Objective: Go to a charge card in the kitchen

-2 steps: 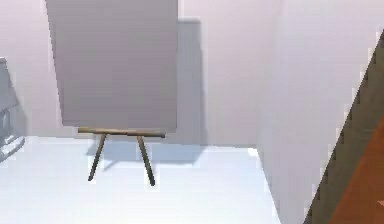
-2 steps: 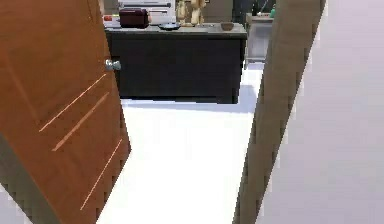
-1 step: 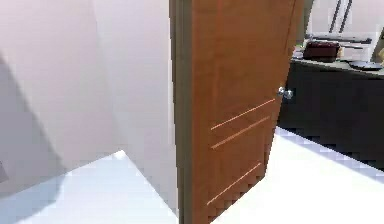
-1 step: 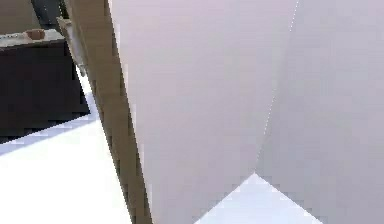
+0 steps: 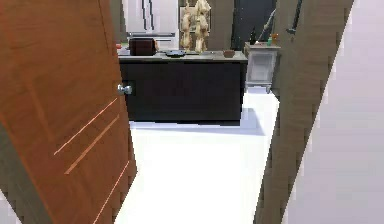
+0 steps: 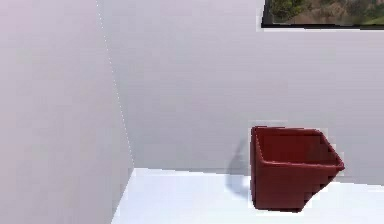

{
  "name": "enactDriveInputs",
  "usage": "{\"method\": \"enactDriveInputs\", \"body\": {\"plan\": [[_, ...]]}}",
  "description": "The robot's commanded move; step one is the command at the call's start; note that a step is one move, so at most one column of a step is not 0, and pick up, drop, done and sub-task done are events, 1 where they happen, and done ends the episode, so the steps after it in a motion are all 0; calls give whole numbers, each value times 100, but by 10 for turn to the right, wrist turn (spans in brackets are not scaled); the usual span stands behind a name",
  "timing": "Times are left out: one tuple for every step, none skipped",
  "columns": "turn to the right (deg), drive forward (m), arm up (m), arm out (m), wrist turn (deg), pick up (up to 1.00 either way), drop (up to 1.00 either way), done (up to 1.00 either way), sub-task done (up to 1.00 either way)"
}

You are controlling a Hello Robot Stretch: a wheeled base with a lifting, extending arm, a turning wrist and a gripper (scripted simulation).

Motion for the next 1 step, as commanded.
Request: {"method": "enactDriveInputs", "body": {"plan": [[30, 0, 0, 0, 0, 0, 0, 0, 0]]}}
